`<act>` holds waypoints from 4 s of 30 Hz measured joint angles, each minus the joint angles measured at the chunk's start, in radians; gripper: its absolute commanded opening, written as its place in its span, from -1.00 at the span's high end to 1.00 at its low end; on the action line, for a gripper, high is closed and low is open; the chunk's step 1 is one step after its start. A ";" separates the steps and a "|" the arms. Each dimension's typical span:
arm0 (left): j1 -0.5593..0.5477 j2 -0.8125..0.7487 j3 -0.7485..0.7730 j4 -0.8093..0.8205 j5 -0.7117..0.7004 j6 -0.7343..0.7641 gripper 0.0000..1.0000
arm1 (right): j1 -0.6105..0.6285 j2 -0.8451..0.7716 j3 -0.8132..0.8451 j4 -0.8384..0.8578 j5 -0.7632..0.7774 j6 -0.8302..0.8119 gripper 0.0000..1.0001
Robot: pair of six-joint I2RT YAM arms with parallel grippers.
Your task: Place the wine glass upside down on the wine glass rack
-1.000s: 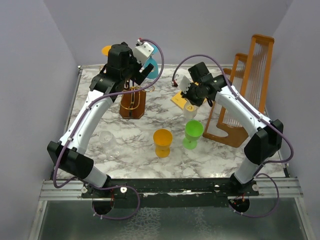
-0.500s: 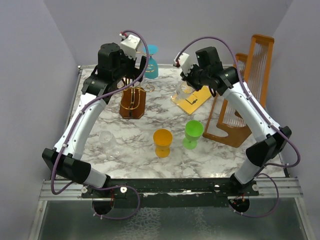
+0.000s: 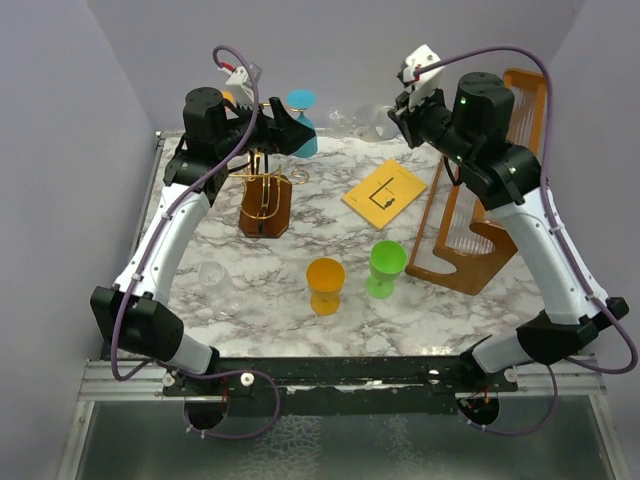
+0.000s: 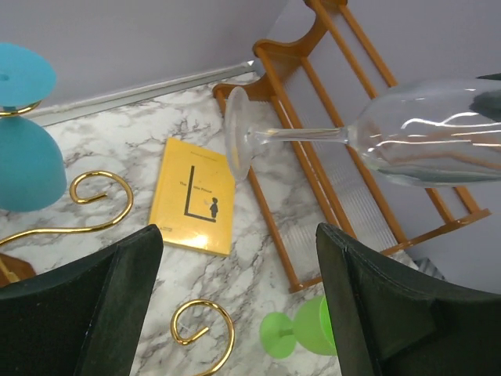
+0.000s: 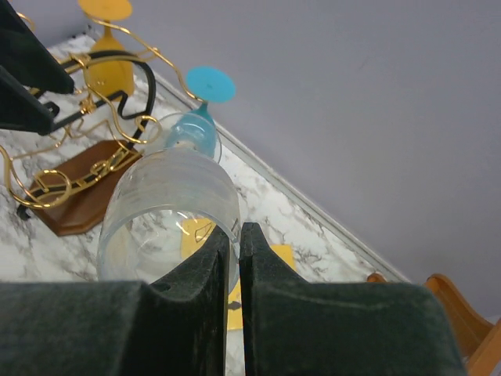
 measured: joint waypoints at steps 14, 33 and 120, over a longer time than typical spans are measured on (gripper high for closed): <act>0.029 0.053 -0.095 0.266 0.225 -0.199 0.00 | 0.000 -0.050 0.027 0.032 -0.132 0.144 0.98; 0.030 0.063 -0.098 0.337 0.286 -0.212 1.00 | 0.000 -0.059 0.021 0.030 -0.195 0.168 0.82; 0.178 0.206 0.056 -0.073 -0.911 1.635 1.00 | 0.000 -0.275 -0.788 0.109 -0.455 -0.278 -0.85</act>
